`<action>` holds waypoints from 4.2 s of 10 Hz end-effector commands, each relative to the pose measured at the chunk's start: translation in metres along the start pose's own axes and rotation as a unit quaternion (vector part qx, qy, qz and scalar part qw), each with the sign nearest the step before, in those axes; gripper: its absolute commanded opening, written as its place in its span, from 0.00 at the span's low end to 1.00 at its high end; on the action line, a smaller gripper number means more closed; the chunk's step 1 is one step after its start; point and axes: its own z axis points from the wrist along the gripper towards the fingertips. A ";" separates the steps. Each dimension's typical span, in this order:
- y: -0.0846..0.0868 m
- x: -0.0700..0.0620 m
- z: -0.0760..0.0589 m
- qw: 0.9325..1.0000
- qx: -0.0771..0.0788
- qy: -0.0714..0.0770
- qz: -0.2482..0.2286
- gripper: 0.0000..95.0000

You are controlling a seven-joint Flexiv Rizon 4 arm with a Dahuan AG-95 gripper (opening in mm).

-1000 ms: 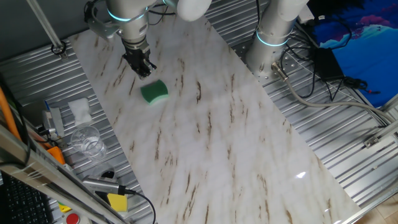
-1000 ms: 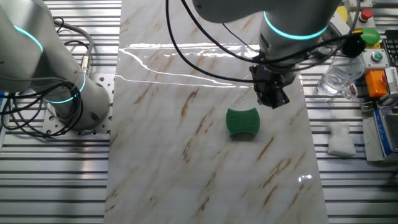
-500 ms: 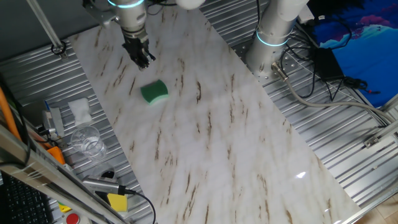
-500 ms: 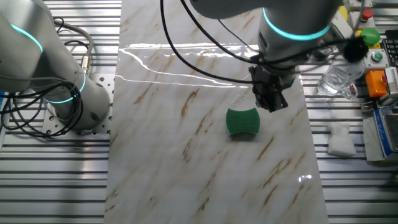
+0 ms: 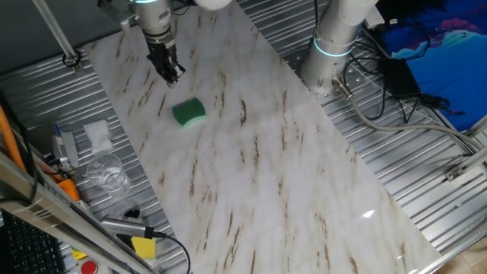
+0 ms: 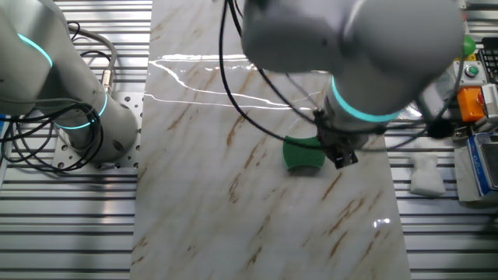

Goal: Clean the tabletop with a sponge

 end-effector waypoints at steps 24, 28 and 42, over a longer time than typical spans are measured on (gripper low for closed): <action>0.000 -0.008 0.045 0.997 0.008 0.014 -0.076 0.00; 0.001 -0.007 0.041 0.997 0.005 0.012 -0.076 0.00; 0.002 -0.007 0.039 1.000 0.012 0.007 -0.013 0.20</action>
